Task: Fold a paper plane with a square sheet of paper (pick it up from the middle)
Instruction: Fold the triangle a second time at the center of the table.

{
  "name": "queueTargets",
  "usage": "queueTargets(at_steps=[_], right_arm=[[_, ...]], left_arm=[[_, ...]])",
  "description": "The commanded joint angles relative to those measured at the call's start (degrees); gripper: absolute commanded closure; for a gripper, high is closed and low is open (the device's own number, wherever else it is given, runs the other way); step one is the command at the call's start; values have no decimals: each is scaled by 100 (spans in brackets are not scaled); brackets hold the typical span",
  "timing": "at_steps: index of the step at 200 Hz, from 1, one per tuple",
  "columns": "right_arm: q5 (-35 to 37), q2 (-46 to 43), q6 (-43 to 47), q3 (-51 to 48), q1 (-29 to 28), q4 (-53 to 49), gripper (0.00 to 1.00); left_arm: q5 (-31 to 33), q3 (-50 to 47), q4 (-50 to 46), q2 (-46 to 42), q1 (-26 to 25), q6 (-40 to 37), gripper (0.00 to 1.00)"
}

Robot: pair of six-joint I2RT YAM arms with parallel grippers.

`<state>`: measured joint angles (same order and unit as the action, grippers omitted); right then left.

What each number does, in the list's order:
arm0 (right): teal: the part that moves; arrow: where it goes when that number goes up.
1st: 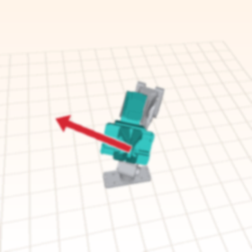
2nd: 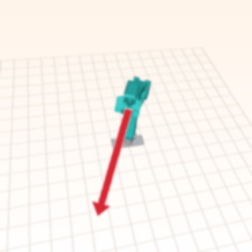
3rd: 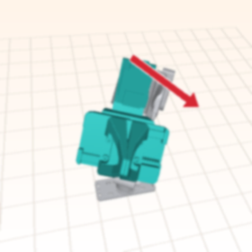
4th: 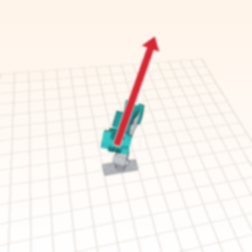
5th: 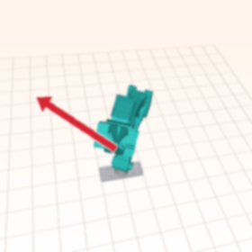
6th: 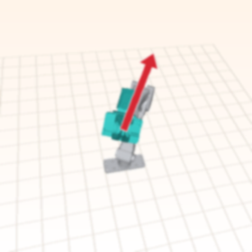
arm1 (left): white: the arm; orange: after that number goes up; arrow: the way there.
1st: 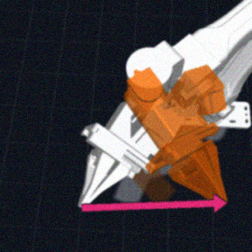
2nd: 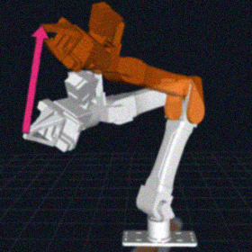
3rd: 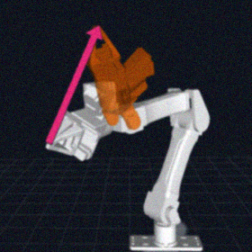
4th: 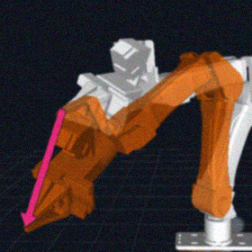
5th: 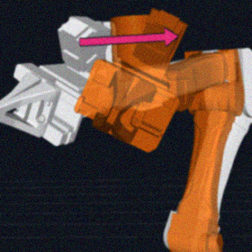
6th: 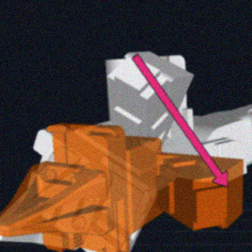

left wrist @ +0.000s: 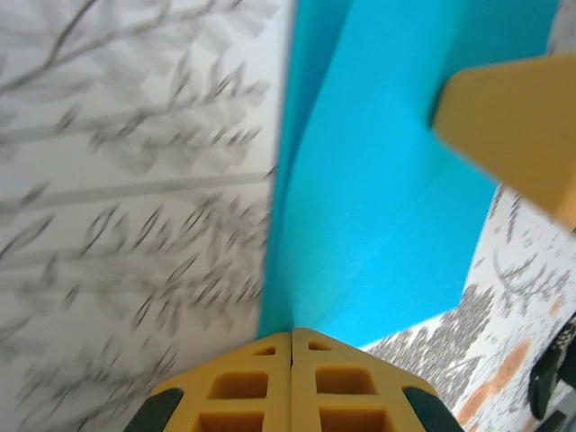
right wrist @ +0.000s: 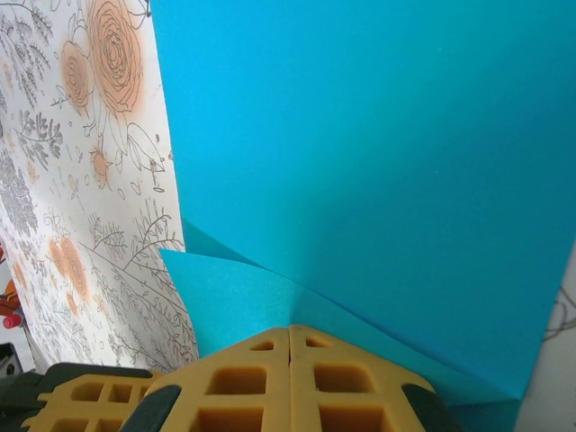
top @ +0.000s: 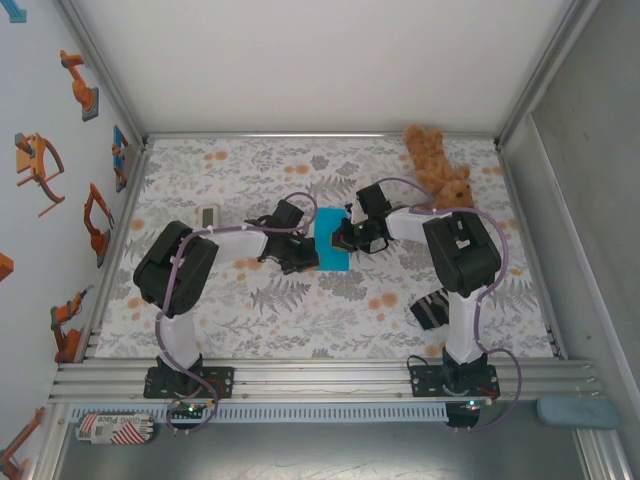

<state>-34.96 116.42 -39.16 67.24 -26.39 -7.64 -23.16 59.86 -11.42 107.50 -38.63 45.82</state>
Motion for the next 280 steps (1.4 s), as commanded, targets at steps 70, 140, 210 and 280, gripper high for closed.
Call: queueTargets(at_steps=[70, 140, 210, 280], right_arm=[[622, 376, -35, -217, -15, -684, 100], [581, 319, 3, -202, -18, -678, 100], [56, -469, 416, 76, -41, -273, 100], [-6, -387, 395, -141, -436, -300, 100]], left_arm=[[-165, 67, 770, -94, -9, 663, 100], [227, 34, 355, 254, -12, 665, 100], [315, -224, 149, 307, -17, 644, 100], [285, -119, 149, 399, -30, 630, 100]])
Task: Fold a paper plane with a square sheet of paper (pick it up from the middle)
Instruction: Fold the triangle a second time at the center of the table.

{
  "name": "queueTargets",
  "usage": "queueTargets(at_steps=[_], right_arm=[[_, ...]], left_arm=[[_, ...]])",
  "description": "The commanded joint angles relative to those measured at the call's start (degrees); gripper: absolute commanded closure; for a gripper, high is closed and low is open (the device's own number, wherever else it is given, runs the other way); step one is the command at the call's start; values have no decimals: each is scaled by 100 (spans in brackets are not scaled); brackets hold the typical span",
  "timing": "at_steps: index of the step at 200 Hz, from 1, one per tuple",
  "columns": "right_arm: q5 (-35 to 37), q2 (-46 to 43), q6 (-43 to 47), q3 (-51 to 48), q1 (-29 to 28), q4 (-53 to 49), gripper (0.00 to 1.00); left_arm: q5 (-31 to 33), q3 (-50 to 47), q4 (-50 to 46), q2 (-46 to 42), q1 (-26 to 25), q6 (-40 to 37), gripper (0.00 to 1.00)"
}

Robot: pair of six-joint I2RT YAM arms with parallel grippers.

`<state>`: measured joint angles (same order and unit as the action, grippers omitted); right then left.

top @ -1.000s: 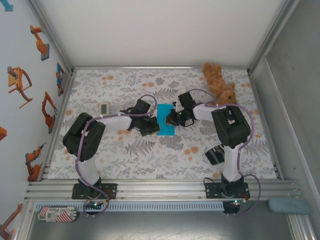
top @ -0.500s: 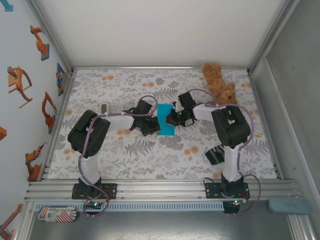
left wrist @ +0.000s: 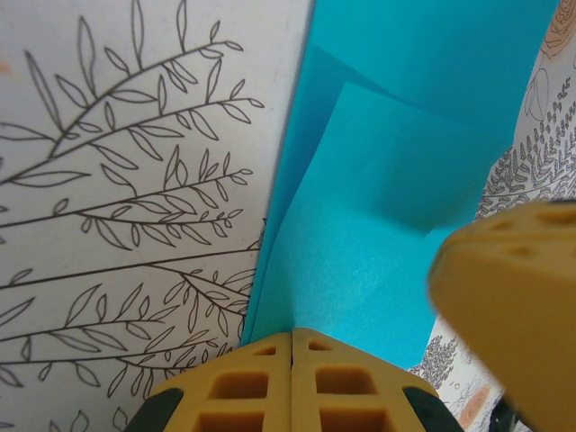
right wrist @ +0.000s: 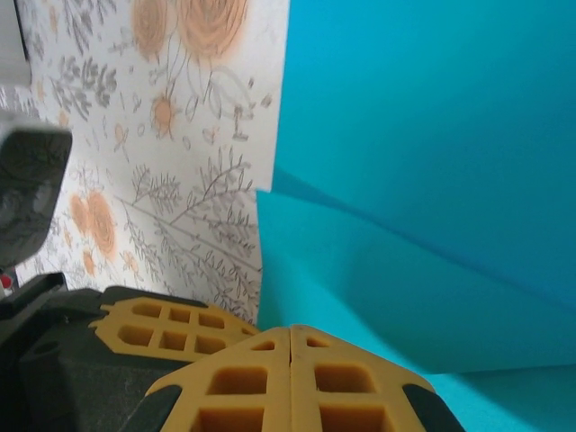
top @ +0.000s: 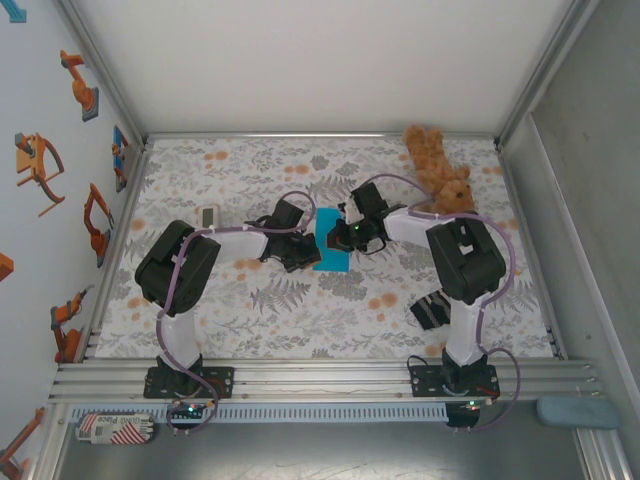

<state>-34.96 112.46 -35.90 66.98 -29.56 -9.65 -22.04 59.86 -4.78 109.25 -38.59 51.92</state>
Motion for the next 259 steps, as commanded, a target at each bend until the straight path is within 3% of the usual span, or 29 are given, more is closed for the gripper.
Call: queueTargets(at_steps=[1, 86, 116, 176, 234, 259], right_arm=[[-4, 10, 68, -115, -119, -99, 100], [119, 356, 101, -94, -151, -185, 100], [481, 401, 309, 49, -80, -455, 100], [506, 540, 168, 136, 916, -213, 100], [682, -213, 319, 99, 1225, -318, 100], [631, -699, 96, -243, 1226, -104, 95]], left_arm=[[170, -117, -515, 222, -35, 20, 100], [174, -143, -515, 219, -30, 36, 100], [238, -164, -682, 247, -35, 50, 100], [424, -312, -975, 228, -47, 145, 100], [228, 292, -979, 100, -57, -15, 100], [108, 759, -865, -53, -65, 16, 93]])
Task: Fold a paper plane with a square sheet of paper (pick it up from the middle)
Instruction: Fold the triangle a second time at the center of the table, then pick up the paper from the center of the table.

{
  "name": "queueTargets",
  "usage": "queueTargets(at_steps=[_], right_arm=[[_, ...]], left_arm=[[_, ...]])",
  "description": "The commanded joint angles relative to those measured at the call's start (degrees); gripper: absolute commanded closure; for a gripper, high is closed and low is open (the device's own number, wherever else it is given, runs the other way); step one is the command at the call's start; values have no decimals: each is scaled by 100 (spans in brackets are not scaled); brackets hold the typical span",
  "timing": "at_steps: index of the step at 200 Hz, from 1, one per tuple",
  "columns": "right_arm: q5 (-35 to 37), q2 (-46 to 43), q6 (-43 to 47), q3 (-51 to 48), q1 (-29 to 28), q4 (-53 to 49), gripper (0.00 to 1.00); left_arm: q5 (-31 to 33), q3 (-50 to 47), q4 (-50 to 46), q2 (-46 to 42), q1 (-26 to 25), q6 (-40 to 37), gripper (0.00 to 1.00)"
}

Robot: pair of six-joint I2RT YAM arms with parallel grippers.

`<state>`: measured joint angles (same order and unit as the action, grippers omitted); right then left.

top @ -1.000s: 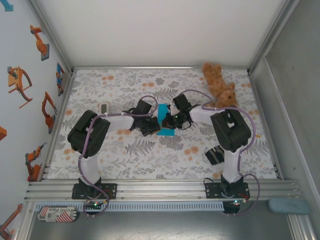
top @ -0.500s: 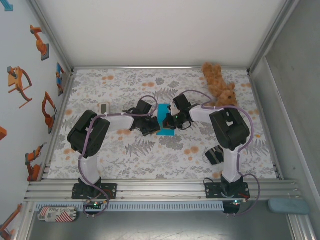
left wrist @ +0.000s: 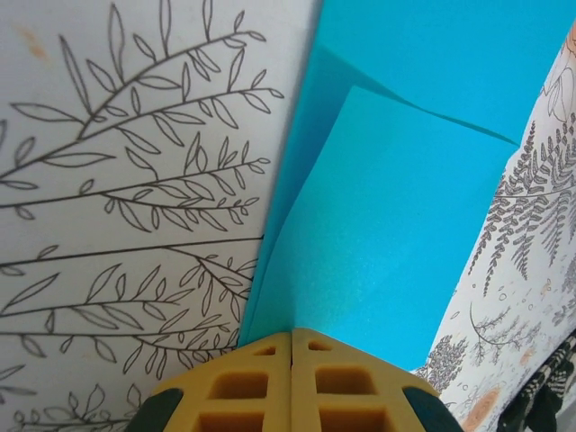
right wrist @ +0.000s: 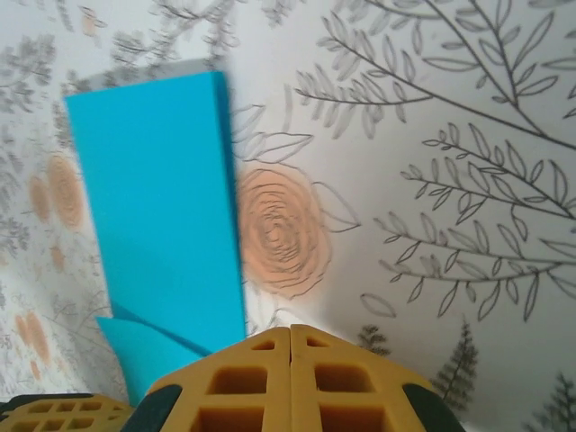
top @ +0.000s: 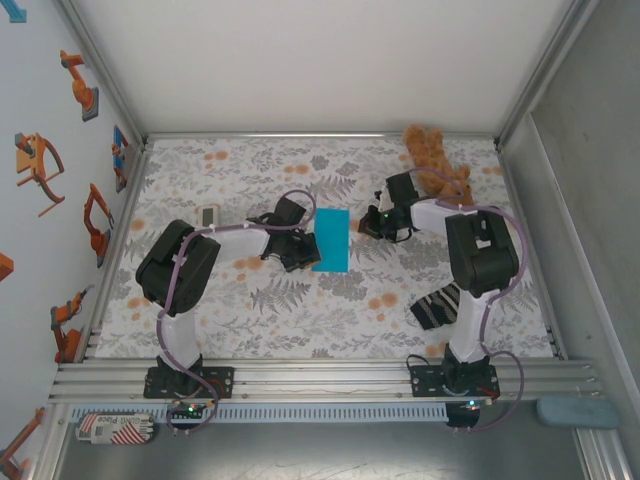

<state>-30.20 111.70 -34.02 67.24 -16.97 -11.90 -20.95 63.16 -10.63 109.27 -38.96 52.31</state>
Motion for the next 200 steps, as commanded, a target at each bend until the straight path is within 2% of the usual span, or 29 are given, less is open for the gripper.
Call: queueTargets(at_steps=[1, 22, 54, 58, 66, 124, 170, 200], right_arm=[[154, -636, -107, -289, -38, 128, 94], [55, -910, -386, -674, -72, 421, 87], [19, -975, -622, -932, -270, 486, 74], [6, -970, -646, -945, -301, 499, 67], [0, -961, -698, -980, -354, 551, 65], [-162, -786, -1247, -1091, -596, 1009, 66], [-215, -669, -1633, -1129, -655, 1190, 65], [-173, -548, -1839, -1052, -735, 1103, 63]], left_arm=[[-8, 445, -263, -59, -30, -21, 93], [-6, 598, 39, -125, -33, 24, 84], [155, 876, -24, 179, 27, -103, 82], [169, 900, -20, 230, 29, -118, 82], [204, 935, -10, 308, 42, -132, 82], [379, 959, 58, 659, 246, -124, 82], [51, 608, 549, 821, 302, 427, 82], [165, 517, 347, 815, 302, 703, 82]])
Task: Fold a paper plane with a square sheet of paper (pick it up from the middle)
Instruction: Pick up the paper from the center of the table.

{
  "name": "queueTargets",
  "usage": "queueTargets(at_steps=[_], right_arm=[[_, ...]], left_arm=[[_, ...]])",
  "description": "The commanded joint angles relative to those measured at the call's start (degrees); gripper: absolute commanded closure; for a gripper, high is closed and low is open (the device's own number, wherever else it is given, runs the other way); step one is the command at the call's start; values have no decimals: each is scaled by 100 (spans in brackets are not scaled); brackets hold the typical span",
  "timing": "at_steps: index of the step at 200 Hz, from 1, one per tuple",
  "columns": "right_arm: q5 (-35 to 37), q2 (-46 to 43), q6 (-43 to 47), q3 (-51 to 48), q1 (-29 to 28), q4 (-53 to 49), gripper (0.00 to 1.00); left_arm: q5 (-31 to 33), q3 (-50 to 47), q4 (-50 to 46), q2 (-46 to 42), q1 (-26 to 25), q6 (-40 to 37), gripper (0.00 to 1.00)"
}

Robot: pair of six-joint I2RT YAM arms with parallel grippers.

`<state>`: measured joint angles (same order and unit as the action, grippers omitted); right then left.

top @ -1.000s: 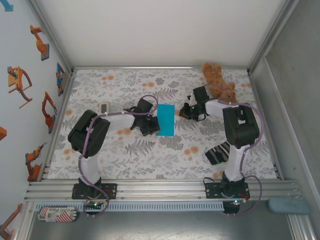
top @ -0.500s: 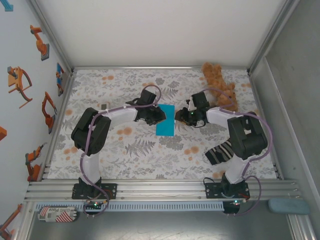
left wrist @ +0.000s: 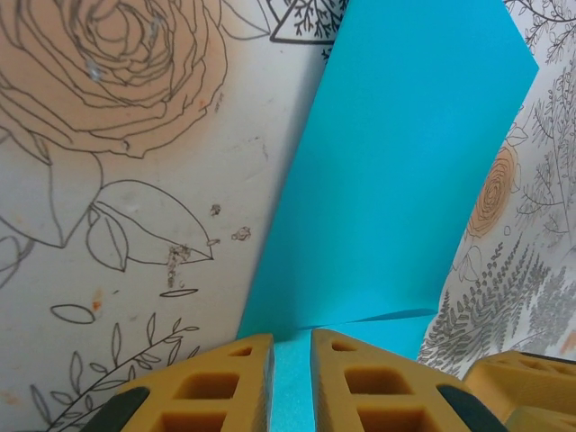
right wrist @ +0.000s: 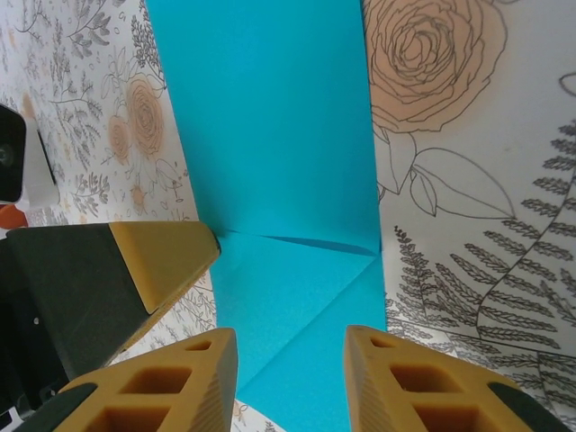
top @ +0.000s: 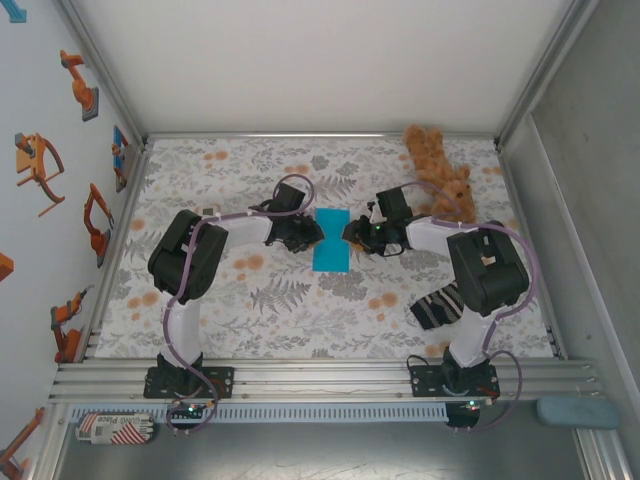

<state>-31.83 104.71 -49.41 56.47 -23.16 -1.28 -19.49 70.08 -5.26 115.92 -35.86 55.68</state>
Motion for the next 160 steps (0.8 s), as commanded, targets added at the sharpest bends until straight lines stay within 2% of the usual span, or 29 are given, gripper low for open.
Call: queueTargets(at_steps=[1, 55, 98, 160], right_arm=[[-8, 158, -303, 28, -117, 31, 63], [114, 404, -394, 163, -223, -150, 62], [-8, 490, -403, 305, -234, -35, 68], [213, 298, -420, 181, -234, 146, 70]], left_arm=[[21, -173, -202, 155, -9, 379, 82], [47, -329, -221, 142, 22, 655, 82], [19, -336, -221, 150, 24, 655, 82], [9, -364, -226, 137, 45, 639, 82]])
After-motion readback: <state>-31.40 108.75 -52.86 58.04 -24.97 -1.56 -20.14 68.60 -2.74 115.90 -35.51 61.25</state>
